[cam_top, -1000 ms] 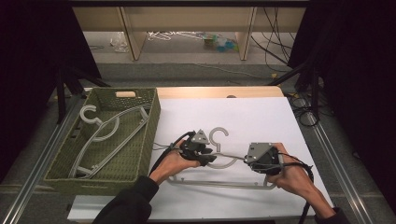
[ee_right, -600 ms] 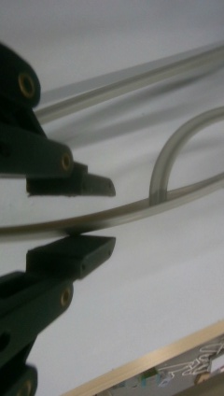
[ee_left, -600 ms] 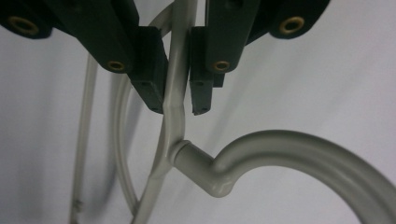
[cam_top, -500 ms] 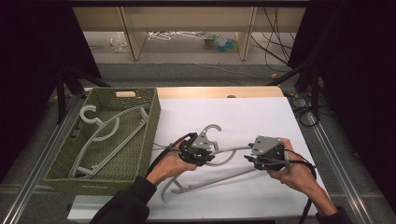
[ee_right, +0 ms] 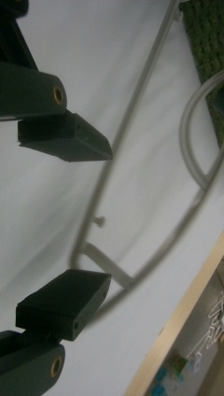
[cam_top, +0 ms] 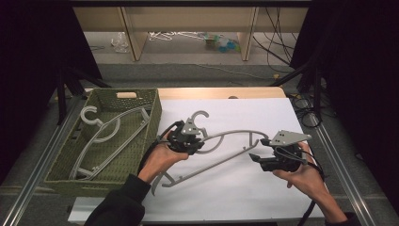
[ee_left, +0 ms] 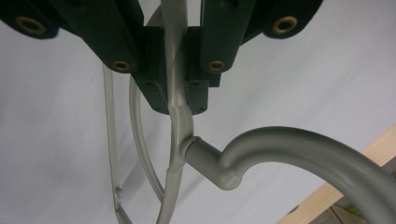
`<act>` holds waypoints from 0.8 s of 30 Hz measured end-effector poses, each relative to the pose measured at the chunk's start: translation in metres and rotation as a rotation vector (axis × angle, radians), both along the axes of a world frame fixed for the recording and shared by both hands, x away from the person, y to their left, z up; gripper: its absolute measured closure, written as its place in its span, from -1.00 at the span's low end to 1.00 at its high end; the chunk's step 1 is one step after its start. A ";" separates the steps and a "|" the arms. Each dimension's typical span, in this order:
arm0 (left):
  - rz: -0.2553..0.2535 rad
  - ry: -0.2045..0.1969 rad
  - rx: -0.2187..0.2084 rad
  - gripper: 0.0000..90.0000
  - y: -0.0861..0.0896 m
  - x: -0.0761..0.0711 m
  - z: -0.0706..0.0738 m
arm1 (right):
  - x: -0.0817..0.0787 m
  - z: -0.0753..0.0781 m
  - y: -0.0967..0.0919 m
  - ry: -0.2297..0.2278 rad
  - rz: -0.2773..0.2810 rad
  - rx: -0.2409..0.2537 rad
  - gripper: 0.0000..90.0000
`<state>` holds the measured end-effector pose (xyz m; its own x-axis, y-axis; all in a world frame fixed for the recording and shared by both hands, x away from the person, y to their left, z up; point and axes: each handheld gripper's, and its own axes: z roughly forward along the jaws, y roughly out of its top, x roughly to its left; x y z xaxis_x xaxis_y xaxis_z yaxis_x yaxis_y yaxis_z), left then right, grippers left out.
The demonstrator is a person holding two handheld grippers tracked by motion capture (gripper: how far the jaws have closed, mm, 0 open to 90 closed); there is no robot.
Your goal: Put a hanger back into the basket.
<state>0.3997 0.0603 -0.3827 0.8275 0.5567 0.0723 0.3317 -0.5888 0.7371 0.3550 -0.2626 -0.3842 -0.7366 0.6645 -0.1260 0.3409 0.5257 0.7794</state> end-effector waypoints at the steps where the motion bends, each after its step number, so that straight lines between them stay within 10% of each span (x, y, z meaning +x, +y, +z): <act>1: 0.012 -0.001 -0.007 0.81 0.003 0.001 0.003 | -0.002 -0.002 -0.003 0.023 0.000 0.027 -0.22; 12: 0.040 -0.022 -0.163 0.81 0.025 -0.007 0.054 | -0.007 -0.015 -0.014 0.067 -0.045 0.104 -0.27; 24: 0.098 -0.061 -0.201 0.81 0.072 -0.010 0.097 | -0.011 -0.021 -0.014 0.083 -0.050 0.108 -0.30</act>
<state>0.3901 0.1328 -0.2861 0.7665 0.6422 0.0004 0.3311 -0.3958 0.8566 0.3443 -0.2763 -0.4050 -0.7073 0.7069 0.0081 0.4297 0.4208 0.7989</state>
